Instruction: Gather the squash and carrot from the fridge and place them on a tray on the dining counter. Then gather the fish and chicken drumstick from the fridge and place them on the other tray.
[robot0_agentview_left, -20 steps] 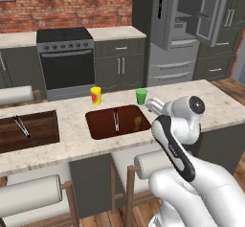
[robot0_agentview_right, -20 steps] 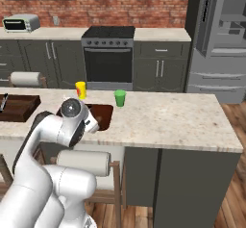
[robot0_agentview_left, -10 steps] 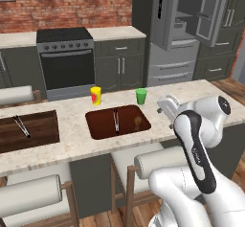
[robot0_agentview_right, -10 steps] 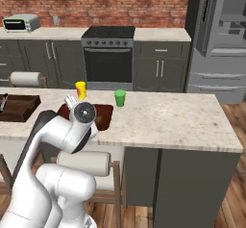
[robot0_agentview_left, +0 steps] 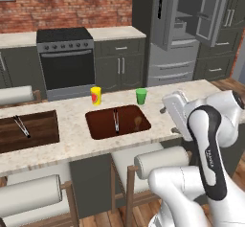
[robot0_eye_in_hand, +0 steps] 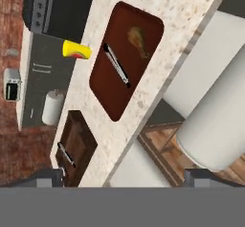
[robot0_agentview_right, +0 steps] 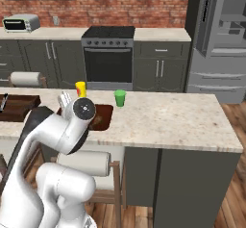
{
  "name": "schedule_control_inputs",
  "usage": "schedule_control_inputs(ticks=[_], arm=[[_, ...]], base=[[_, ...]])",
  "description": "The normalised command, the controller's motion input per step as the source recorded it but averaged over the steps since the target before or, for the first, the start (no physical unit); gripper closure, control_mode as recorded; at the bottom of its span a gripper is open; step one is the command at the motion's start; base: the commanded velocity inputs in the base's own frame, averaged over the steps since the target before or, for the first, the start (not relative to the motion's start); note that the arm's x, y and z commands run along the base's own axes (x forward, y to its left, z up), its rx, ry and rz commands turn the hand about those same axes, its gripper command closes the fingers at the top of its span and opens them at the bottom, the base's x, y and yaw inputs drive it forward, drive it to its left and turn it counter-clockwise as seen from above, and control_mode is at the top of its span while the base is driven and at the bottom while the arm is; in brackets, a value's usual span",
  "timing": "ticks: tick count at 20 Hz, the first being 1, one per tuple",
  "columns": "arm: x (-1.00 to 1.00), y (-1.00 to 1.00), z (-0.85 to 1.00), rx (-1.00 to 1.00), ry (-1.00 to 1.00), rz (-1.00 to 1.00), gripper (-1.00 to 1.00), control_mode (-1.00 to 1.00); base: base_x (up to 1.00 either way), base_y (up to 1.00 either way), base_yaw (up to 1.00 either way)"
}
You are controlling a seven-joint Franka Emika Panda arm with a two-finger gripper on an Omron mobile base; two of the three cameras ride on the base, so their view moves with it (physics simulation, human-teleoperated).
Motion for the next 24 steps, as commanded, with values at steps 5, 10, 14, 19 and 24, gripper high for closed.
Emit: schedule_control_inputs(ticks=[5, 10, 14, 19, 24], arm=[[-0.07, 0.46, 0.01, -0.25, -0.10, 0.08, -1.00, -1.00], [-0.47, -0.02, 0.19, -0.28, -0.27, 0.38, -1.00, -1.00], [-0.60, -0.20, 0.24, -0.27, -0.30, 0.39, -1.00, -1.00], [-0.71, -0.02, 0.22, -0.23, -0.23, 0.19, -1.00, -1.00], [-0.02, 0.04, 0.01, -0.03, -0.03, 0.00, -1.00, -1.00]], base=[[0.00, 0.00, 0.00], [0.00, 0.00, 0.00], [0.00, 0.00, 0.00], [0.00, 0.00, 0.00], [0.00, 0.00, 0.00]])
